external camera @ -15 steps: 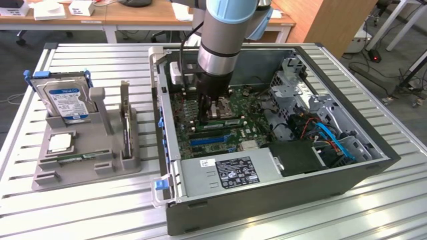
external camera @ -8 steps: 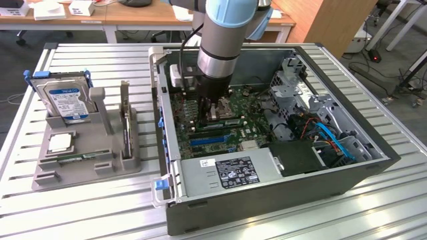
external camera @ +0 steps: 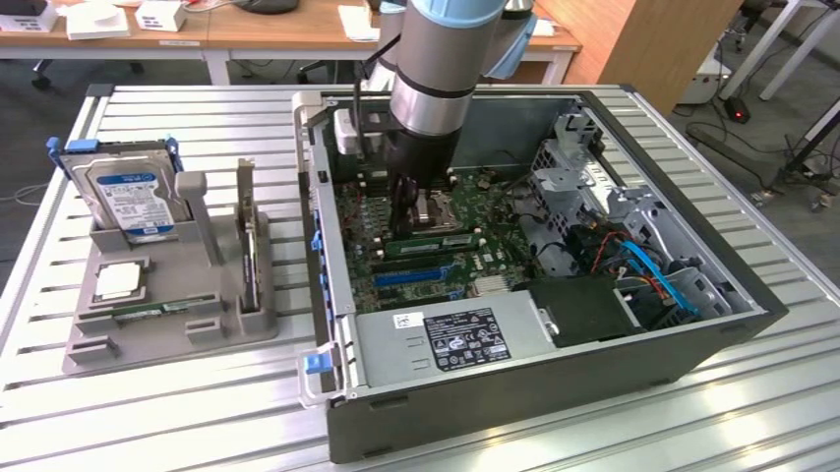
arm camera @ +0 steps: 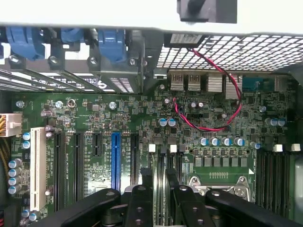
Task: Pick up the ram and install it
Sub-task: 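Insert the ram into the slot, then press down the ram until it locks into place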
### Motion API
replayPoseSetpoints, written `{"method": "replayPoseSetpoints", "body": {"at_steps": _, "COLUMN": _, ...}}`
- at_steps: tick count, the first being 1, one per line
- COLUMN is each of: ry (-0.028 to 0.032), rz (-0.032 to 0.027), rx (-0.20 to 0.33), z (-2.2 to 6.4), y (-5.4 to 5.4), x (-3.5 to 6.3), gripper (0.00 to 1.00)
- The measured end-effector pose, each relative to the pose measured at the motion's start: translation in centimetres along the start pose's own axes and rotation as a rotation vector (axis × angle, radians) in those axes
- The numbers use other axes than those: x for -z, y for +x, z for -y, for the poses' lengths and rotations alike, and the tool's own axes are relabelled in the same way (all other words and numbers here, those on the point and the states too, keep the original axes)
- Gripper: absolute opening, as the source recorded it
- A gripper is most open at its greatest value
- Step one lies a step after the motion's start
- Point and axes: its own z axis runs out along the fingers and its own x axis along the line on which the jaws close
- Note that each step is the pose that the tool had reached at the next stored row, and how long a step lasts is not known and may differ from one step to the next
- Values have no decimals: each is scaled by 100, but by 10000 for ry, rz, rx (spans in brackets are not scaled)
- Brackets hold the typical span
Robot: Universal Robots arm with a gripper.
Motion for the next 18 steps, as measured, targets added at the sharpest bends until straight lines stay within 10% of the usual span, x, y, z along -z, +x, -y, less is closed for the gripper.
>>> {"method": "replayPoseSetpoints", "body": {"at_steps": 18, "ry": -1, "rz": -2, "rx": 0, "z": -2, "y": -1, "x": 39, "gripper": 16}}
